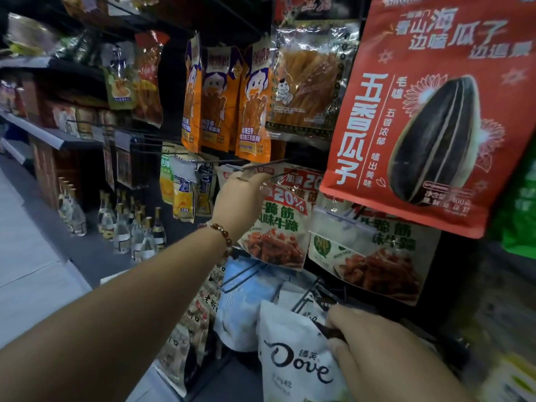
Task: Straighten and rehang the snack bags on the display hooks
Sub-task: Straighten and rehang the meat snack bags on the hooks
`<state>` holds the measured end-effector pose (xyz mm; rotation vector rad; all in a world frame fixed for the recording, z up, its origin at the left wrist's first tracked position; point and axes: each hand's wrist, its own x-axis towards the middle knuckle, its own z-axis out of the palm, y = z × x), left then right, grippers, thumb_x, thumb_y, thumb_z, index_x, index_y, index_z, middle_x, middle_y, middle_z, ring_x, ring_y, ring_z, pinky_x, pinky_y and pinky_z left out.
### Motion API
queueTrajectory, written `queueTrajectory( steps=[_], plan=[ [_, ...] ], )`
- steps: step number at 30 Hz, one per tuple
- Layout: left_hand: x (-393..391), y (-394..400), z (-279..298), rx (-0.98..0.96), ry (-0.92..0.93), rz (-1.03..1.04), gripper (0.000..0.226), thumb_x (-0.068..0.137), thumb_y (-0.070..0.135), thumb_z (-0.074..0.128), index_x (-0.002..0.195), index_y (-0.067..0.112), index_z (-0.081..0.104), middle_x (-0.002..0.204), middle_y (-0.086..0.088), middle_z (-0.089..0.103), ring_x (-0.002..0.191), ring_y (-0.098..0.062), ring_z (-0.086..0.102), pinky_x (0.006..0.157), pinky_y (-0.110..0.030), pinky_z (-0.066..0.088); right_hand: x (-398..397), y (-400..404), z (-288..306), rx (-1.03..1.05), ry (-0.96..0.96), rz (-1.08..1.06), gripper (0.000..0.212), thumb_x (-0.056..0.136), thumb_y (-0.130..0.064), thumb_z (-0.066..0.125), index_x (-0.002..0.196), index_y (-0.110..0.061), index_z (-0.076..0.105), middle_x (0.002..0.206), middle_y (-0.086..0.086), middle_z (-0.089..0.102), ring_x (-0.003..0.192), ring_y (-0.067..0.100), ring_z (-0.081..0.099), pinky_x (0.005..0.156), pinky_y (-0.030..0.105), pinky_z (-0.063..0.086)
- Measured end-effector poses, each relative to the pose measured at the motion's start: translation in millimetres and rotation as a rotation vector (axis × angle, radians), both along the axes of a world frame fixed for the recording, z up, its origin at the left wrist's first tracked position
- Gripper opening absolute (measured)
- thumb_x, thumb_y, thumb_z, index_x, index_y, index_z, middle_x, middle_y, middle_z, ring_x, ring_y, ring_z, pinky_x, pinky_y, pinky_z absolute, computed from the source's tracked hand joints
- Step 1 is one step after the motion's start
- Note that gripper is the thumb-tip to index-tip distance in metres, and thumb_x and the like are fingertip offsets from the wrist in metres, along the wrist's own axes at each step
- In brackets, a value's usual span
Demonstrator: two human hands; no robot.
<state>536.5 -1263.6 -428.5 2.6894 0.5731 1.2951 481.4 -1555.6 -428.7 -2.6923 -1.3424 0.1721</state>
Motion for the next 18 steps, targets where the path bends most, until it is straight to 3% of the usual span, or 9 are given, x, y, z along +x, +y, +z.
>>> queueTrajectory(
  steps=[2, 5, 8, 10, 13, 15, 18],
  plan=[
    [-11, -3, -10, 0.031, 0.106, 0.017, 0.052, 0.098, 0.030, 0.053, 0.148, 0.025, 0.038, 0.145, -0.018, 0.044, 0.134, -0.033, 0.037, 0.102, -0.043, 0.041, 0, -2, -9, 0.011, -0.026, -0.010, 0.007, 0.103, -0.034, 0.042, 0.101, -0.027, 0.044, 0.101, -0.006, 0.051, 0.094, 0.013, 0.052, 0.080, 0.031, 0.044],
    [-42, -17, -25, 0.088, 0.218, 0.007, 0.067, 0.099, 0.037, 0.049, 0.155, 0.026, 0.013, 0.162, -0.016, 0.009, 0.148, -0.033, 0.013, 0.118, -0.046, 0.022, 5, -5, -25, 0.015, -0.080, -0.007, 0.007, 0.103, -0.033, 0.040, 0.098, -0.028, 0.041, 0.089, -0.008, 0.044, 0.079, 0.008, 0.043, 0.065, 0.023, 0.036],
    [-82, -46, -49, 0.072, 0.200, -0.069, 0.063, 0.100, 0.040, 0.043, 0.155, 0.027, 0.015, 0.164, -0.007, -0.002, 0.150, -0.028, 0.005, 0.121, -0.045, 0.014, 7, -13, -38, 0.055, -0.105, 0.002, 0.008, 0.103, -0.032, 0.040, 0.096, -0.029, 0.041, 0.090, -0.008, 0.045, 0.082, 0.012, 0.044, 0.069, 0.029, 0.040],
    [-109, -71, -67, 0.049, 0.215, -0.145, 0.057, 0.099, 0.045, 0.035, 0.153, 0.029, 0.023, 0.164, -0.002, 0.001, 0.150, -0.023, 0.005, 0.121, -0.041, 0.011, 6, -20, -47, 0.099, -0.113, -0.013, 0.008, 0.102, -0.033, 0.041, 0.095, -0.030, 0.042, 0.090, -0.008, 0.047, 0.083, 0.013, 0.046, 0.073, 0.033, 0.044],
    [-141, -116, -89, -0.006, 0.322, -0.328, 0.052, 0.100, 0.050, 0.032, 0.149, 0.030, 0.034, 0.160, 0.005, 0.022, 0.147, -0.014, 0.017, 0.118, -0.030, 0.016, -4, -28, -62, 0.134, -0.123, -0.024, 0.019, 0.102, -0.032, 0.040, 0.084, -0.032, 0.036, 0.081, -0.010, 0.043, 0.075, 0.010, 0.043, 0.063, 0.026, 0.037],
    [-151, -140, -106, -0.087, 0.418, -0.419, 0.053, 0.100, 0.047, 0.040, 0.149, 0.030, 0.033, 0.148, 0.009, 0.039, 0.137, -0.011, 0.031, 0.110, -0.022, 0.024, -10, -33, -73, 0.156, -0.101, -0.030, 0.023, 0.102, -0.030, 0.041, 0.080, -0.034, 0.034, 0.081, -0.012, 0.042, 0.079, 0.011, 0.043, 0.061, 0.025, 0.034],
    [-158, -164, -130, -0.136, 0.501, -0.392, 0.044, 0.098, 0.044, 0.049, 0.140, 0.031, 0.045, 0.124, 0.008, 0.056, 0.115, -0.014, 0.050, 0.092, -0.026, 0.039, -13, -46, -93, 0.205, -0.083, -0.049, 0.009, 0.102, -0.029, 0.041, 0.094, -0.028, 0.047, 0.089, -0.012, 0.049, 0.084, 0.012, 0.048, 0.069, 0.030, 0.041]
  ],
)
